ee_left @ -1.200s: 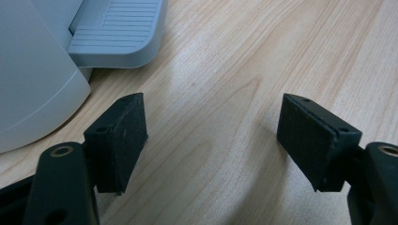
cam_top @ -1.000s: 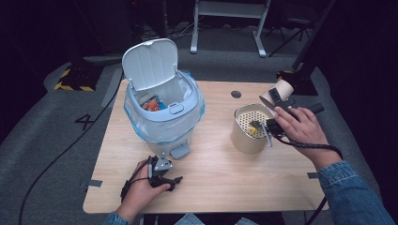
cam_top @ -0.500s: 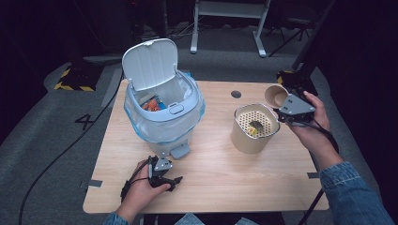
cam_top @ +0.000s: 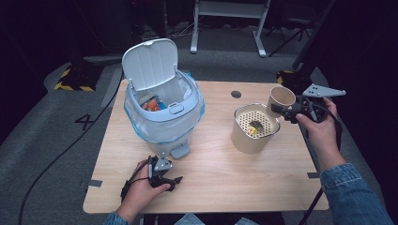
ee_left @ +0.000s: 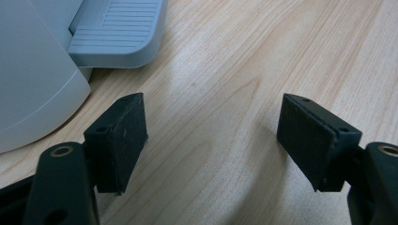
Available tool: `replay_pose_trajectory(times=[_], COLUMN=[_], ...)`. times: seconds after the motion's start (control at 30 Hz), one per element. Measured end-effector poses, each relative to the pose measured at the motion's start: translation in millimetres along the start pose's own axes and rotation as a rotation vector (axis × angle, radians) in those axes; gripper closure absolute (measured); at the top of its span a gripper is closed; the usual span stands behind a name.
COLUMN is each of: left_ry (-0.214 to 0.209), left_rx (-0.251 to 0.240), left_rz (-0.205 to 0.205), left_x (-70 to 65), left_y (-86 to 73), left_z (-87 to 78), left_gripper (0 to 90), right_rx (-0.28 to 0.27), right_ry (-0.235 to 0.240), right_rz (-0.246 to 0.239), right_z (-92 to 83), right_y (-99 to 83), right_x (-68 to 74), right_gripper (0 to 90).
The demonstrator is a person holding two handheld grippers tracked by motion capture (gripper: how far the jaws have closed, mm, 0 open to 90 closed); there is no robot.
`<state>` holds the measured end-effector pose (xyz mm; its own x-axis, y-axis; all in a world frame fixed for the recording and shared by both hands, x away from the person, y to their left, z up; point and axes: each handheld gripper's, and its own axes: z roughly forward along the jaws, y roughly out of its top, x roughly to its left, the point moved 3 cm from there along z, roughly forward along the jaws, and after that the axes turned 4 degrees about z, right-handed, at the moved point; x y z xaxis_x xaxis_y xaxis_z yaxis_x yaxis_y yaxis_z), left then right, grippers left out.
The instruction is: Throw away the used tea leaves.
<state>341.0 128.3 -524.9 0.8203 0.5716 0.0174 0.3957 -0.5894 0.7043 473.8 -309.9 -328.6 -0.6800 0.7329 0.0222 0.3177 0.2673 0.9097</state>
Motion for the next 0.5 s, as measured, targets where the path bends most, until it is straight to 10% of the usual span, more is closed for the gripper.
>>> replay_pose_trajectory(times=[0.5], left_ry=[0.001], left_rx=[-0.001], left_rz=[-0.002], left_x=[0.0], left_y=[0.0], left_z=[0.0], left_gripper=[25.3], right_rx=[0.002], right_ry=[0.136], right_rz=[-0.042], right_z=[1.3], right_y=[14.6], right_x=[-3.8], right_gripper=[31.4])
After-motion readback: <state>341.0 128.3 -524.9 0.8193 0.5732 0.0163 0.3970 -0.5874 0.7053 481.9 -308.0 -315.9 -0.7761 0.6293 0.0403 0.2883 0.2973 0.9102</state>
